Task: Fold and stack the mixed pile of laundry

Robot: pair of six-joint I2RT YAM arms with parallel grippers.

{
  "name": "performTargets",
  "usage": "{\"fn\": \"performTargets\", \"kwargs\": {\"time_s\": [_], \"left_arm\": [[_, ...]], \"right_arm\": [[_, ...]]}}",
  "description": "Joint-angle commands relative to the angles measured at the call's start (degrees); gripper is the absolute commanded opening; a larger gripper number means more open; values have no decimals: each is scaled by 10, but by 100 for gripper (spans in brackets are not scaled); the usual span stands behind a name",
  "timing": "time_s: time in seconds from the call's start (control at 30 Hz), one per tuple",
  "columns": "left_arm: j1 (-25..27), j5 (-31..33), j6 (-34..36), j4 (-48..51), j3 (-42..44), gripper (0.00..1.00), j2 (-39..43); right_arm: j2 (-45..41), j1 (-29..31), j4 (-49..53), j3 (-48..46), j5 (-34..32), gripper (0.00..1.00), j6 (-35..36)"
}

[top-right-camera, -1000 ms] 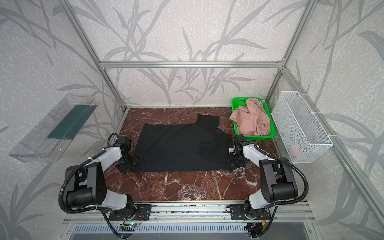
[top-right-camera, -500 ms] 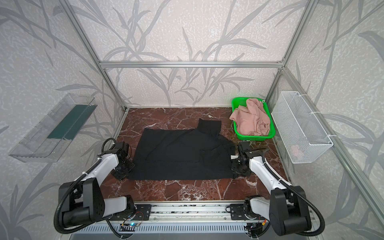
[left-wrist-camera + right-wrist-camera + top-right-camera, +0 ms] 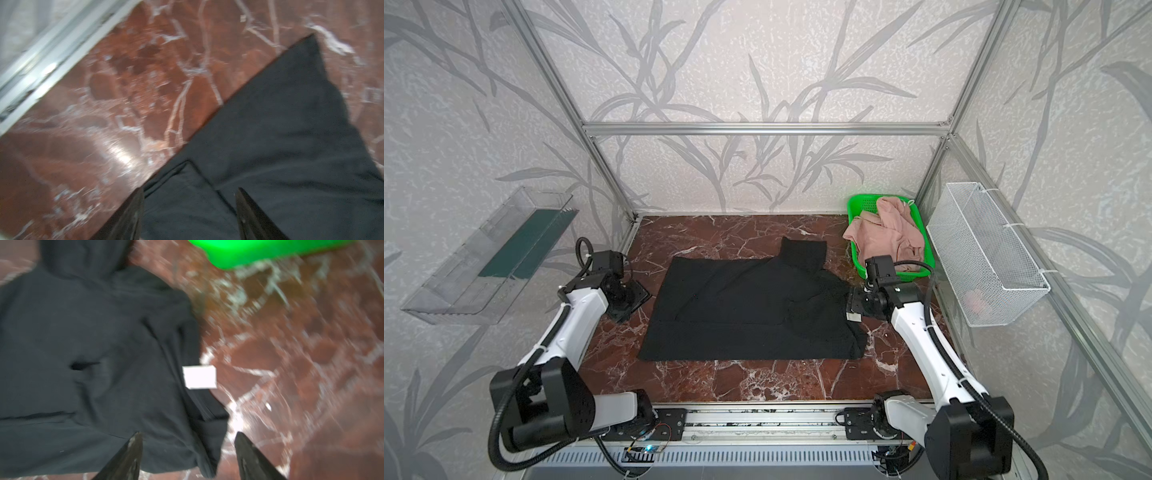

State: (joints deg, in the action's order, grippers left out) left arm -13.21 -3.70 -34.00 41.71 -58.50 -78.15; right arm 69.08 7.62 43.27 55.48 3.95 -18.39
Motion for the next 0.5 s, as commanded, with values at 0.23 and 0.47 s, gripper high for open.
{"fn": "performTargets", "kwargs": {"time_s": [0.23,0.47], "left_arm": [[23,-141,148,-65,-243,61,-279],[45,-81,209,-3,-400,59,-424]], "right_arm": [[273,9,-134,220,131,69,71],[475,8,-109,411,117,63,59]]}}
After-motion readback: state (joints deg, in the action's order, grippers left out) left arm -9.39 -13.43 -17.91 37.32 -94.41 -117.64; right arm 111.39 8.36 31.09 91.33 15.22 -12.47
